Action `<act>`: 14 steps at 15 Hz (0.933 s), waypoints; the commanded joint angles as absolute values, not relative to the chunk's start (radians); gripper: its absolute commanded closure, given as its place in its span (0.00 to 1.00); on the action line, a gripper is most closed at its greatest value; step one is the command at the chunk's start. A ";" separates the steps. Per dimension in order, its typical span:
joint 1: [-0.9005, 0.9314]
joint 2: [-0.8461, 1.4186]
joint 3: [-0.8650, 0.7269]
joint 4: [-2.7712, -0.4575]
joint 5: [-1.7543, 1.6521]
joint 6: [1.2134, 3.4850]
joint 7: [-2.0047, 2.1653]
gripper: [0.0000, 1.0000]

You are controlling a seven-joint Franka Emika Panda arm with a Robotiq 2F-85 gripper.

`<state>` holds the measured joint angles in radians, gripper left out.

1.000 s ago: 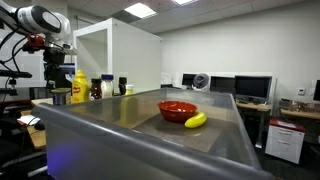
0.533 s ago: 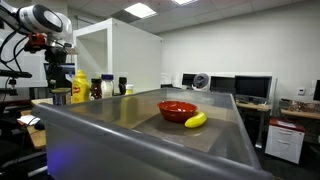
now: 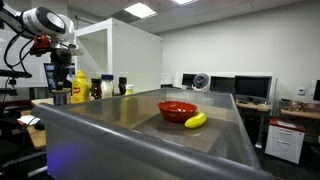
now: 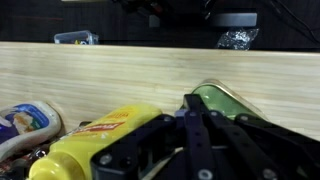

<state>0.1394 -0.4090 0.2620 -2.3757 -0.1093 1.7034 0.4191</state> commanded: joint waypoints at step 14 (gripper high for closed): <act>0.094 -0.419 0.252 -2.443 -0.286 1.899 0.452 1.00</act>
